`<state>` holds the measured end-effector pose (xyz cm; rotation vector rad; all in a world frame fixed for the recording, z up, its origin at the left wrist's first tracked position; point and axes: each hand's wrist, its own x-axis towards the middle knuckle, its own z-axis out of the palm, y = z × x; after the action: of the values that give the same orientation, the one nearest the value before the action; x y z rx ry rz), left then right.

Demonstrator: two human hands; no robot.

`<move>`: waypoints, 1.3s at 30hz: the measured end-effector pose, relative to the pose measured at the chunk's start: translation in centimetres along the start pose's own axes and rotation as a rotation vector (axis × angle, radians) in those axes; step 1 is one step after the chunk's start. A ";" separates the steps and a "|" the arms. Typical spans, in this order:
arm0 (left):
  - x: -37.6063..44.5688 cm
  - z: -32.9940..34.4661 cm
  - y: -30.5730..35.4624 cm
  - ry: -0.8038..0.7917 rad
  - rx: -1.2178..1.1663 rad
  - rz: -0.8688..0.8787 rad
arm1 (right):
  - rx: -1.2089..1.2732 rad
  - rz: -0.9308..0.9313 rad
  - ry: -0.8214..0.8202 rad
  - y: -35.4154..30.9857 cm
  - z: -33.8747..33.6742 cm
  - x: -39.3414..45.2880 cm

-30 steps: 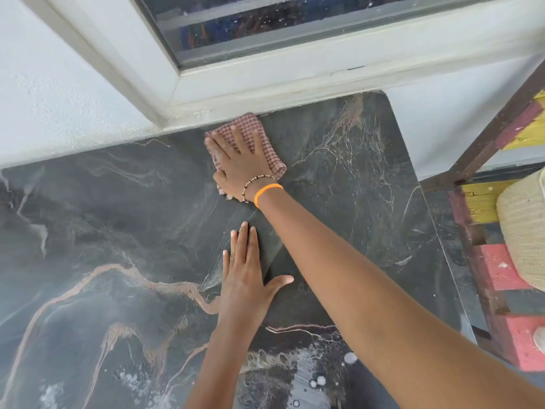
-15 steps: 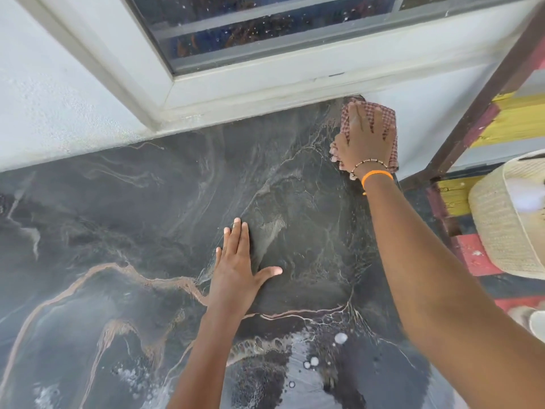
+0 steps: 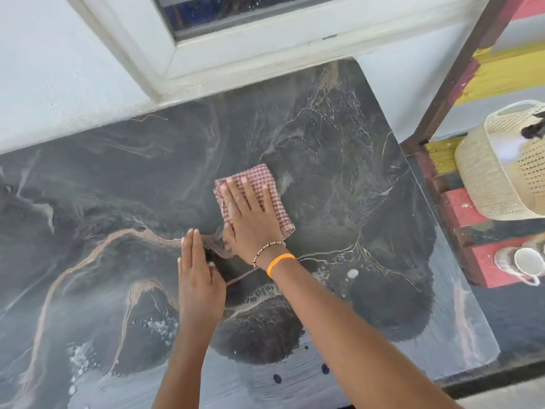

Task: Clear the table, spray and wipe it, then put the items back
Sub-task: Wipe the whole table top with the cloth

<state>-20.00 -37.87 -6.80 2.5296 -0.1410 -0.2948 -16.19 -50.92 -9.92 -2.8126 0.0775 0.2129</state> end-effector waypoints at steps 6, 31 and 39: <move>-3.6 -0.4 -1.2 -0.057 -0.012 -0.021 | -0.161 -0.243 -0.064 0.3 1.1 -5.6; -8.2 1.7 -1.0 -0.149 0.003 0.175 | -0.079 0.470 0.082 8.1 0.8 -16.2; -13.2 -1.8 -5.4 0.027 -0.091 0.103 | -0.105 -0.059 -0.055 -6.5 5.2 -15.2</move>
<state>-32.16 -30.25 -6.06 2.4255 -0.2408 -0.2209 -31.45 -42.64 -10.45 -2.9063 -0.0308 0.2889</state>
